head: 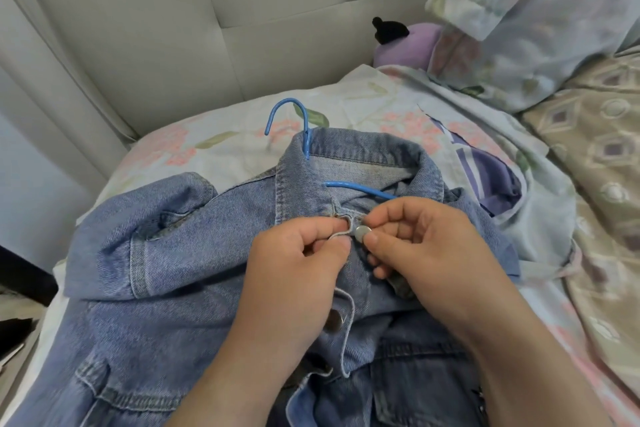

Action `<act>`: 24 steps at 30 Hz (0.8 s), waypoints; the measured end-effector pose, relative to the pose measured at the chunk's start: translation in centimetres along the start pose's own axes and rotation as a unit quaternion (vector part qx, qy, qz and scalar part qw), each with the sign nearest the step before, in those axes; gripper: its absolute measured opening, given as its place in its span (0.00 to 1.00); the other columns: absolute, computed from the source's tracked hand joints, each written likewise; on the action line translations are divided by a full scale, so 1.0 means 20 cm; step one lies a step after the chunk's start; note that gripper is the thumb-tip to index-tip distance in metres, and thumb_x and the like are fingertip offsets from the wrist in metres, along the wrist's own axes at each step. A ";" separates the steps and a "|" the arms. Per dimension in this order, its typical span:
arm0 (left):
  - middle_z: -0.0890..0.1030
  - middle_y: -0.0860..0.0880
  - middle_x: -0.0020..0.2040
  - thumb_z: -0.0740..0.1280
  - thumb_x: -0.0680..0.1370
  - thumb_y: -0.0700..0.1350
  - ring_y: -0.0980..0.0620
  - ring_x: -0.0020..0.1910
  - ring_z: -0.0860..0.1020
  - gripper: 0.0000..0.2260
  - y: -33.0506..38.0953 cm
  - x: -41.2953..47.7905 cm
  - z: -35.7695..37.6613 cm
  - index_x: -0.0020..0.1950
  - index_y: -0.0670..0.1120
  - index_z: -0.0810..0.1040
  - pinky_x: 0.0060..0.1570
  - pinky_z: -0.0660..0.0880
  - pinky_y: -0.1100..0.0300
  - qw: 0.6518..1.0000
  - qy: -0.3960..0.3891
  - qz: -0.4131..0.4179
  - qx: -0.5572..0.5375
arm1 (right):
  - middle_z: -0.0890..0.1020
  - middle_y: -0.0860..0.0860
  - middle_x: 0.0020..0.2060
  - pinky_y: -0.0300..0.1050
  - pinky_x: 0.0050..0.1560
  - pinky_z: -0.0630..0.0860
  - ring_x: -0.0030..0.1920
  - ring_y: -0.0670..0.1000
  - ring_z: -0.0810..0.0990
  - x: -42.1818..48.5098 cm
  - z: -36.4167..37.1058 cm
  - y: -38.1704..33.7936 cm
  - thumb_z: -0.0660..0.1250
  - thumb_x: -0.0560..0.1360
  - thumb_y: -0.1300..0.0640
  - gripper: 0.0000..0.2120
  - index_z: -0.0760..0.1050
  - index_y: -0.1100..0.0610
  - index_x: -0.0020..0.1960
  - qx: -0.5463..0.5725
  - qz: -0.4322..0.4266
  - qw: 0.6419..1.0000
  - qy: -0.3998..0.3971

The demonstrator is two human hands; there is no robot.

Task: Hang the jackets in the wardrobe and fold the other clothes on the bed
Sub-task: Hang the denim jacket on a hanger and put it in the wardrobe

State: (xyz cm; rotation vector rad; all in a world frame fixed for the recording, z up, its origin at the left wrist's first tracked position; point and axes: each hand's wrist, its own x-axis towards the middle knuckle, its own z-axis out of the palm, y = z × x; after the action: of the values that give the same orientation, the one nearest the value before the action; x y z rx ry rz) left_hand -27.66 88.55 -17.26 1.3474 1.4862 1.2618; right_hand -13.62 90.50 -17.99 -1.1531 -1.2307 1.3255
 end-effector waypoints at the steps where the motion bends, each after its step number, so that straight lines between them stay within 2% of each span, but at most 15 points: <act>1: 0.86 0.55 0.40 0.73 0.69 0.46 0.58 0.42 0.83 0.12 0.00 -0.01 0.00 0.42 0.65 0.83 0.42 0.76 0.67 0.999 -0.012 -0.013 -0.031 | 0.80 0.51 0.27 0.34 0.27 0.74 0.26 0.46 0.77 0.00 0.00 0.00 0.72 0.73 0.68 0.07 0.78 0.59 0.41 0.006 0.005 1.000 0.006; 3: 0.86 0.51 0.42 0.70 0.68 0.50 0.56 0.44 0.83 0.08 0.00 -0.01 -0.01 0.42 0.61 0.85 0.45 0.77 0.64 0.996 -0.019 -0.034 -0.076 | 0.81 0.52 0.26 0.35 0.27 0.75 0.25 0.47 0.78 0.01 0.00 0.01 0.72 0.73 0.69 0.07 0.78 0.59 0.40 0.009 0.008 1.000 0.016; 5: 0.85 0.47 0.39 0.70 0.72 0.49 0.53 0.40 0.82 0.06 -0.01 0.00 -0.01 0.40 0.56 0.86 0.43 0.78 0.60 0.993 -0.016 -0.054 -0.102 | 0.81 0.53 0.26 0.36 0.28 0.77 0.25 0.48 0.78 0.01 0.00 0.01 0.72 0.72 0.69 0.08 0.79 0.59 0.38 0.011 0.003 1.000 0.016; 8: 0.85 0.49 0.34 0.71 0.75 0.40 0.55 0.31 0.80 0.10 -0.01 0.01 -0.01 0.38 0.54 0.86 0.30 0.75 0.63 0.996 -0.034 -0.058 -0.064 | 0.81 0.54 0.27 0.36 0.29 0.77 0.25 0.47 0.78 0.00 0.01 0.01 0.71 0.72 0.71 0.12 0.80 0.57 0.36 0.013 -0.007 1.000 -0.001; 10: 0.84 0.48 0.33 0.73 0.73 0.38 0.56 0.28 0.80 0.11 -0.01 0.02 -0.01 0.39 0.55 0.85 0.22 0.72 0.65 0.994 -0.044 -0.082 -0.059 | 0.82 0.53 0.27 0.36 0.30 0.76 0.26 0.47 0.78 0.00 0.01 0.02 0.71 0.73 0.72 0.12 0.81 0.57 0.36 0.004 -0.012 1.000 -0.012; 11: 0.84 0.48 0.33 0.73 0.73 0.38 0.56 0.27 0.80 0.11 0.00 0.02 -0.01 0.39 0.55 0.85 0.21 0.71 0.65 0.994 -0.044 -0.086 -0.053 | 0.82 0.53 0.28 0.36 0.30 0.76 0.26 0.47 0.77 0.01 0.01 0.02 0.70 0.73 0.71 0.12 0.81 0.57 0.36 -0.003 -0.016 1.000 -0.015; 16: 0.83 0.50 0.30 0.76 0.71 0.40 0.55 0.28 0.81 0.08 -0.01 0.02 -0.01 0.38 0.54 0.84 0.27 0.76 0.64 0.999 -0.020 -0.020 0.039 | 0.81 0.52 0.29 0.35 0.32 0.74 0.30 0.46 0.76 0.01 0.01 0.04 0.69 0.74 0.70 0.11 0.82 0.58 0.37 -0.031 -0.038 0.999 -0.022; 18: 0.82 0.51 0.29 0.76 0.71 0.43 0.55 0.25 0.80 0.06 -0.01 0.00 0.00 0.35 0.50 0.84 0.24 0.75 0.64 0.997 0.006 0.005 0.076 | 0.80 0.52 0.29 0.35 0.32 0.74 0.30 0.45 0.75 0.01 0.01 0.05 0.69 0.74 0.70 0.11 0.82 0.57 0.38 -0.020 -0.043 0.998 -0.028; 20: 0.80 0.50 0.28 0.75 0.71 0.42 0.57 0.20 0.76 0.09 -0.03 -0.02 0.01 0.32 0.50 0.81 0.18 0.69 0.69 0.995 0.031 0.029 0.092 | 0.80 0.52 0.29 0.35 0.32 0.74 0.30 0.45 0.76 0.01 0.00 0.05 0.69 0.74 0.70 0.12 0.83 0.56 0.38 -0.007 -0.042 0.998 -0.040; 22: 0.79 0.47 0.28 0.76 0.70 0.40 0.58 0.21 0.74 0.09 -0.03 -0.03 0.01 0.35 0.51 0.81 0.19 0.67 0.70 0.993 0.045 0.055 0.092 | 0.80 0.51 0.30 0.34 0.33 0.74 0.31 0.45 0.76 0.01 0.00 0.06 0.69 0.74 0.70 0.14 0.83 0.53 0.39 0.008 -0.042 0.998 -0.044; 24: 0.80 0.49 0.30 0.76 0.70 0.38 0.57 0.25 0.76 0.11 -0.03 -0.03 0.01 0.39 0.55 0.82 0.23 0.71 0.70 0.993 0.045 0.073 0.079 | 0.80 0.50 0.30 0.34 0.33 0.73 0.31 0.44 0.75 0.02 0.00 0.06 0.68 0.75 0.69 0.15 0.83 0.51 0.39 0.013 -0.048 0.998 -0.045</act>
State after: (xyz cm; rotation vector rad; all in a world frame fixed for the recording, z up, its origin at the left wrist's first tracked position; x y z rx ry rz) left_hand -27.51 87.96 -17.90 1.5449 1.6027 1.3341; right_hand -13.77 90.77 -19.25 -1.0132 -1.3126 1.3299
